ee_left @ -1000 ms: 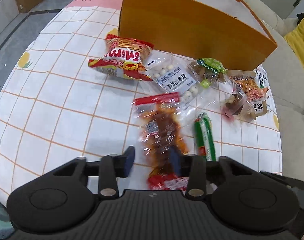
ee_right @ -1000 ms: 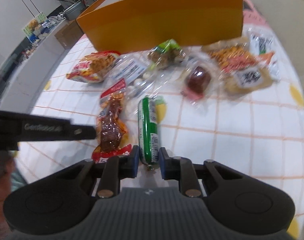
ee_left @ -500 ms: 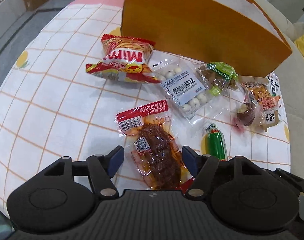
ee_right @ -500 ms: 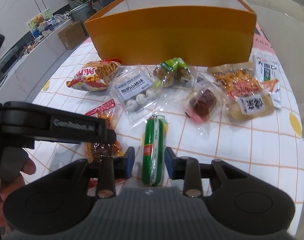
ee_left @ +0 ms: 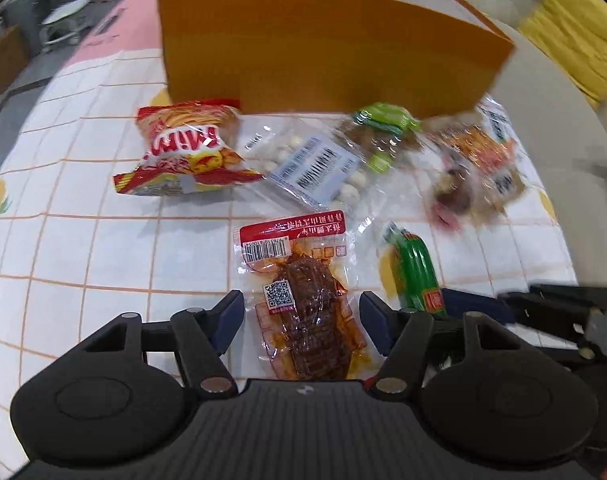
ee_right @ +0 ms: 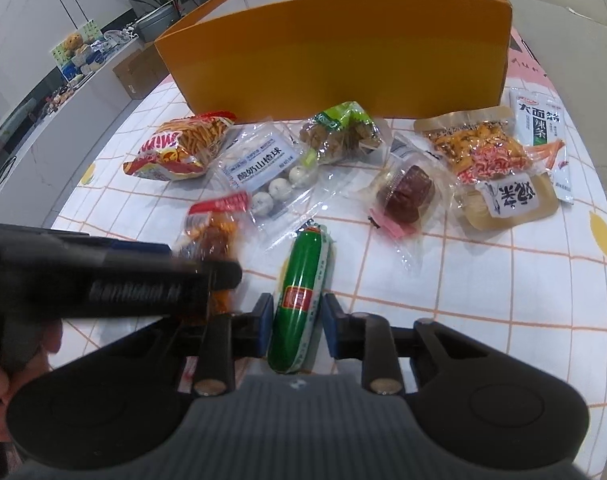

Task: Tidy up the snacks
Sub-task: 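Lift both held snacks and carry them over the orange box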

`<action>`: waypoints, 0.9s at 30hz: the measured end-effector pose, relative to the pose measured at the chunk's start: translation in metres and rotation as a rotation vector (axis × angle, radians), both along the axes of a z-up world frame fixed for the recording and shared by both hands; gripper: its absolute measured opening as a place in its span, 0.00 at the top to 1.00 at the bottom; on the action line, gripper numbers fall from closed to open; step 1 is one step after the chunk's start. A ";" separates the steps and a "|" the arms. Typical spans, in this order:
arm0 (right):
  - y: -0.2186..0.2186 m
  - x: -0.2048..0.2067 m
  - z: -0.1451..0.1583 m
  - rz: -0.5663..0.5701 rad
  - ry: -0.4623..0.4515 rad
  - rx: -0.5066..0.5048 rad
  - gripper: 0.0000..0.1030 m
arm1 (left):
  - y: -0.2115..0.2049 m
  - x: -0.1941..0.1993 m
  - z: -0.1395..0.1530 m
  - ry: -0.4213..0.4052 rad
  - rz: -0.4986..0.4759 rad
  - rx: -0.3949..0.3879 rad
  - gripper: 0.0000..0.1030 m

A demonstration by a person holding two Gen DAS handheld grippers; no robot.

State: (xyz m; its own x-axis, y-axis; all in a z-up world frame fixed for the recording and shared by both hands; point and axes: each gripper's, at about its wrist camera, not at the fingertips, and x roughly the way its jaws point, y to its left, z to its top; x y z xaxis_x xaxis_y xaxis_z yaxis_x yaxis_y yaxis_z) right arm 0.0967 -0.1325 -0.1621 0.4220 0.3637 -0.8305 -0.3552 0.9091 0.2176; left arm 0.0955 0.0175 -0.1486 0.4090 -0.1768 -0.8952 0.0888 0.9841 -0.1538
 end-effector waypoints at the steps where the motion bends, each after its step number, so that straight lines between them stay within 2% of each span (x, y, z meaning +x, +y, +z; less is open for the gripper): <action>1: 0.003 -0.003 0.000 0.022 -0.015 -0.021 0.76 | 0.002 -0.001 0.000 0.007 -0.016 0.005 0.29; 3: 0.009 -0.007 0.000 0.052 -0.035 -0.050 0.76 | 0.003 -0.004 -0.001 0.008 -0.013 0.043 0.22; 9: 0.007 -0.006 -0.001 0.046 -0.029 -0.037 0.75 | 0.003 -0.004 -0.001 0.019 0.040 0.064 0.19; 11: 0.007 -0.007 -0.001 0.045 -0.029 -0.033 0.75 | 0.003 -0.004 -0.002 0.013 0.042 0.069 0.20; 15: 0.009 -0.011 -0.001 0.060 -0.049 -0.055 0.75 | -0.001 -0.006 -0.003 -0.026 0.014 0.100 0.29; 22: 0.002 -0.008 -0.001 0.033 -0.021 -0.018 0.78 | -0.001 -0.008 -0.004 -0.048 0.003 0.120 0.34; 27: -0.010 -0.004 0.002 -0.017 0.038 0.057 0.78 | 0.007 -0.012 0.004 -0.047 0.031 0.073 0.34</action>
